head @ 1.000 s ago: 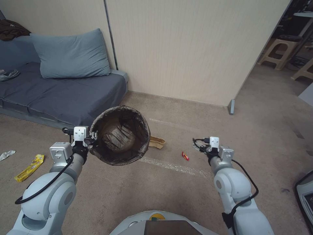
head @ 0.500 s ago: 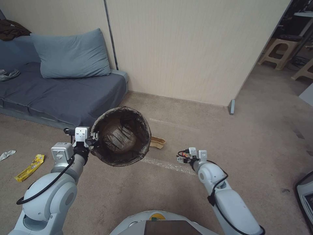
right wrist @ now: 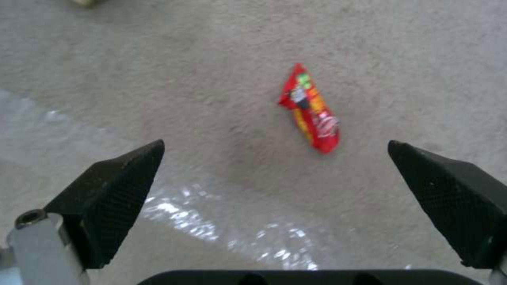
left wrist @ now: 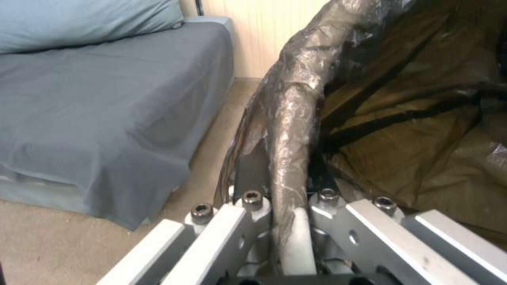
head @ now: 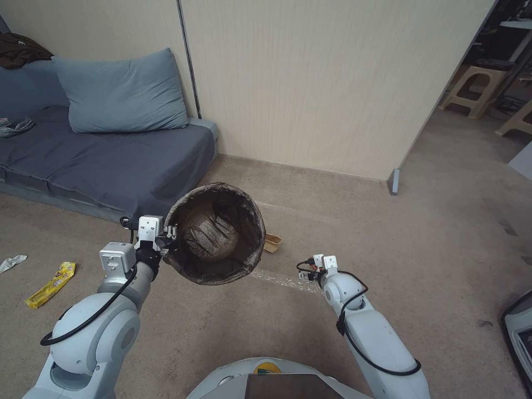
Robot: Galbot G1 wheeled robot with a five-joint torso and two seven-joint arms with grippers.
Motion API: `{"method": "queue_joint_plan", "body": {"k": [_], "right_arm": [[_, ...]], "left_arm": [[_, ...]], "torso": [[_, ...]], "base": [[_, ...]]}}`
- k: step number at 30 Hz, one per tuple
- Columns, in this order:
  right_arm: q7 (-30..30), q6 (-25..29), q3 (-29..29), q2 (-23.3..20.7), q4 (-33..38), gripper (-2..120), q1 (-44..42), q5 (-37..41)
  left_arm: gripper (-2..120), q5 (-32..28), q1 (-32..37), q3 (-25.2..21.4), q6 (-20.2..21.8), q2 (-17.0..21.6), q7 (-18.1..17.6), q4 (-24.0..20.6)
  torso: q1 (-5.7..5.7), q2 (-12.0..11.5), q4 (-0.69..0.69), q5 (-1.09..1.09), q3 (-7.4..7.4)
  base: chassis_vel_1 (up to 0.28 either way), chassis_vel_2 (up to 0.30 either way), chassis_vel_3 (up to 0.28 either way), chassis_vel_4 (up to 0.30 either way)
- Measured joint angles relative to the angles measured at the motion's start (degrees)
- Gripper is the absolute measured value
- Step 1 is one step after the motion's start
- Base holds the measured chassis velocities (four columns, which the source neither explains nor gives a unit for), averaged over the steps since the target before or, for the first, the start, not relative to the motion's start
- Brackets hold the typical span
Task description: Pick up the trash bin, then pick up the garbage from the floor and place it into the trash bin.
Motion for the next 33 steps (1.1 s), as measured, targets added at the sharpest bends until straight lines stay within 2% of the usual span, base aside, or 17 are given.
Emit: {"method": "queue_joint_plan", "body": {"k": [23,33], "right_arm": [[-1.5,0.1,-2.5,2.0,-14.2,100,8.4,-6.2],[-2.1,0.5,-2.4,2.5,-16.9,100,9.5,-7.4]], "left_arm": [[0,0.9,-0.6,1.0,-0.5,-0.1,0.8,0.0],[0,1.0,-0.5,1.1,-0.5,-0.1,0.9,0.0]], "torso": [[0.00,0.0,0.00,0.00,-0.01],[0.00,0.0,0.00,0.00,-0.01]], "base": [[0.000,0.000,0.000,0.000],[0.000,0.000,0.000,0.000]]}}
